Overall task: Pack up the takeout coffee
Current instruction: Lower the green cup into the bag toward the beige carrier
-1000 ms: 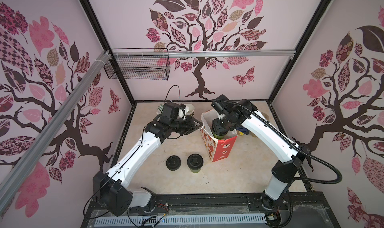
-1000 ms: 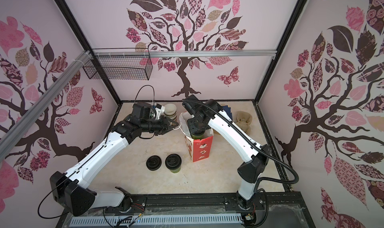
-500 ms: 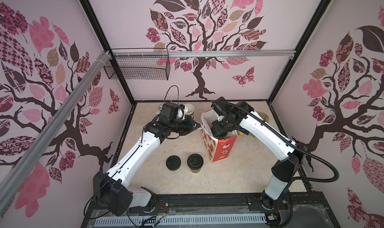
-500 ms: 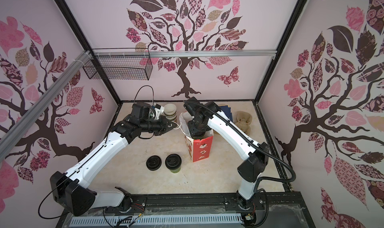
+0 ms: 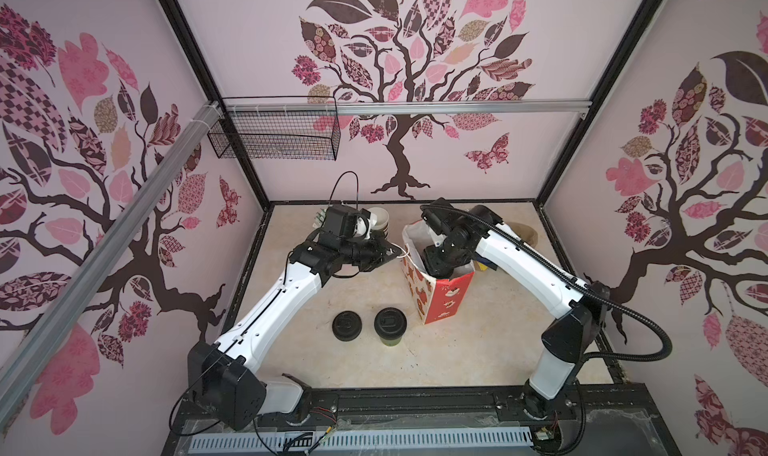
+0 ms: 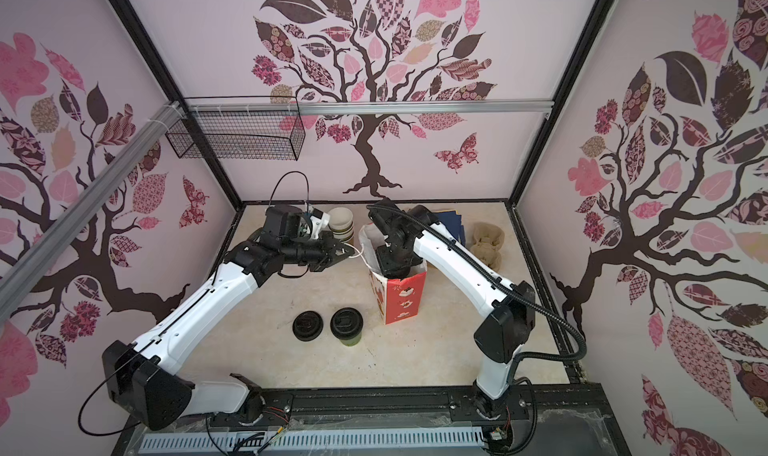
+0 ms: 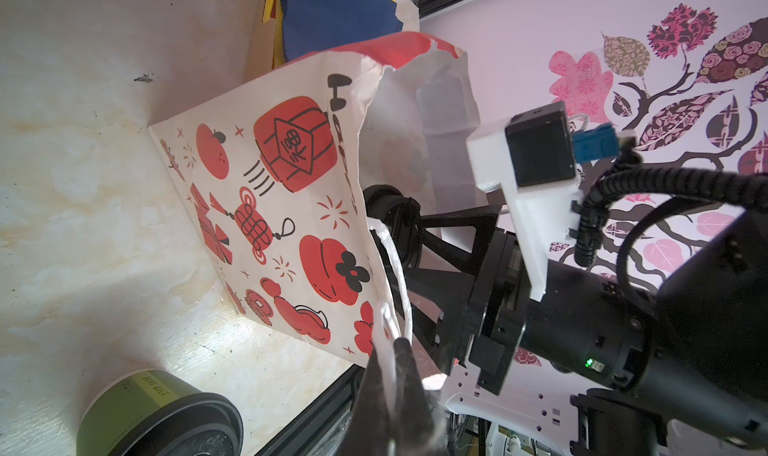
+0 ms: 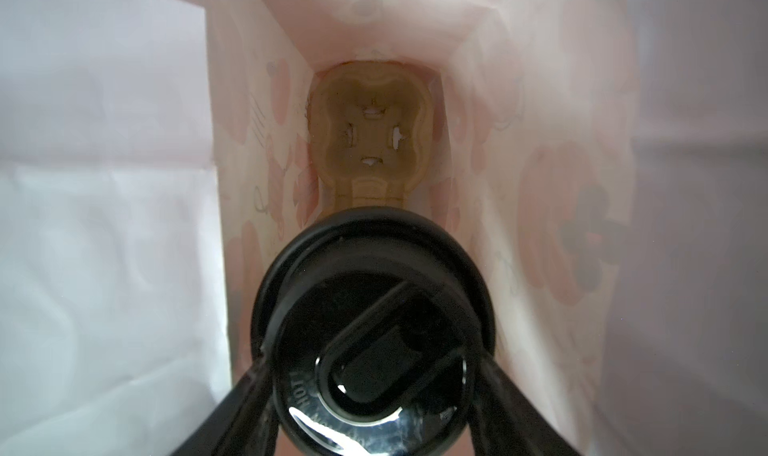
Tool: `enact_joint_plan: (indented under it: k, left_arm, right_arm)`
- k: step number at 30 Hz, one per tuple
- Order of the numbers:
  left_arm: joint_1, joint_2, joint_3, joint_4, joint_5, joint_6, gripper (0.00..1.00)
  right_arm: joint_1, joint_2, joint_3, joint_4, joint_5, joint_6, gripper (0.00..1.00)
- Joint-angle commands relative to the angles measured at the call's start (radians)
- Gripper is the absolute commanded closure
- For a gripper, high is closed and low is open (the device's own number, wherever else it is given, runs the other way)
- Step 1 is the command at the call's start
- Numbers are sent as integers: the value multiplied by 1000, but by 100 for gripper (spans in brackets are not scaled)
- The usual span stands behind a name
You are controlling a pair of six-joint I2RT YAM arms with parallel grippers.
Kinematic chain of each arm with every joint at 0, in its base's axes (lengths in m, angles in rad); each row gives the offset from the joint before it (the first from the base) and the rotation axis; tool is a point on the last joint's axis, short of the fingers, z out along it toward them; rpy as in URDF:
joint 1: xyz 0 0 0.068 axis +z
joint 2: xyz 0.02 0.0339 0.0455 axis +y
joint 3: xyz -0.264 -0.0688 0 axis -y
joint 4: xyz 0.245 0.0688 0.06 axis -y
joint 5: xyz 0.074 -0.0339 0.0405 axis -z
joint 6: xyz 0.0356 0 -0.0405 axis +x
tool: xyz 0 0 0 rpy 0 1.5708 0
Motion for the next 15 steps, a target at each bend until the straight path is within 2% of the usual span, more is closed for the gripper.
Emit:
enact_joint_plan:
  k: [1, 7, 15]
  left_arm:
    - [6, 6, -19, 26, 14, 7, 100]
    - [7, 4, -24, 26, 11, 5, 100]
    - [8, 2, -24, 20, 7, 6, 100]
  right_arm:
    - [-5, 36, 12, -18, 7, 3, 35]
    - [-5, 50, 7, -17, 26, 23, 35]
    - [-17, 42, -42, 45, -42, 38, 35]
